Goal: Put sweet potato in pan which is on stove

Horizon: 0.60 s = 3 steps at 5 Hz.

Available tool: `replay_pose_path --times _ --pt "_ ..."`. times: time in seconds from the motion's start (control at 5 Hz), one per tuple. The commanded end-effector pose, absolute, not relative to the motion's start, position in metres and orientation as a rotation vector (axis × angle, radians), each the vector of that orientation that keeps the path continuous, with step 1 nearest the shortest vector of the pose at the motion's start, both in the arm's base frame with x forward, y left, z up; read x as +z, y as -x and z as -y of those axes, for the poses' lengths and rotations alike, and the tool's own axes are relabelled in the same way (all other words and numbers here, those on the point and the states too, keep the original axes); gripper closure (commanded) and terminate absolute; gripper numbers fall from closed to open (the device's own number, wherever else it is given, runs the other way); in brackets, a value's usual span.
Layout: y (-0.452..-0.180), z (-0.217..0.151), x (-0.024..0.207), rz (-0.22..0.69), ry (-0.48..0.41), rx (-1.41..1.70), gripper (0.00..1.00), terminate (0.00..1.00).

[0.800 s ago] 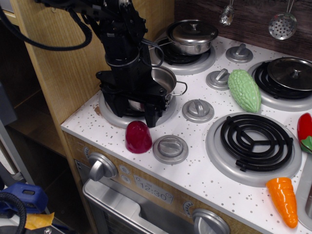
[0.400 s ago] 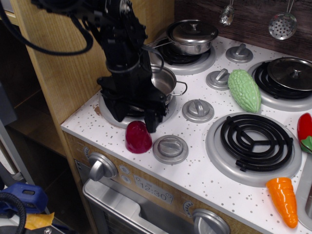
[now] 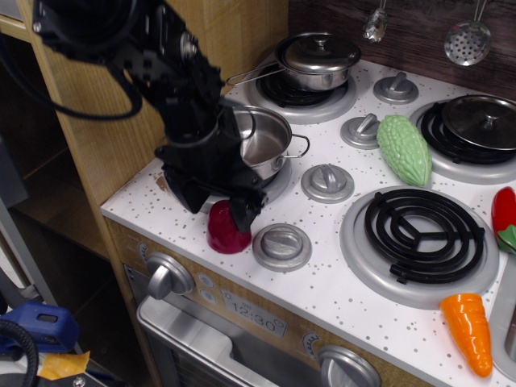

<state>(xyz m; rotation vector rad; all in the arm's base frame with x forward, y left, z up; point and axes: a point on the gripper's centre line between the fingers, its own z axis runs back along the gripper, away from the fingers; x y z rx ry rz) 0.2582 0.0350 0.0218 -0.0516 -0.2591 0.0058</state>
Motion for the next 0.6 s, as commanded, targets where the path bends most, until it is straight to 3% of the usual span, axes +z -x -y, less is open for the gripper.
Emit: replay_pose_path --times 0.0,0.2,0.4 --pt "-0.2614 -0.0423 0.0127 0.316 0.021 0.007 0.0 0.0" --pt "-0.2591 -0.0412 0.0054 0.344 0.028 0.041 0.0 0.0" --pt "-0.261 -0.0384 0.0137 0.331 0.018 0.057 1.0 0.0"
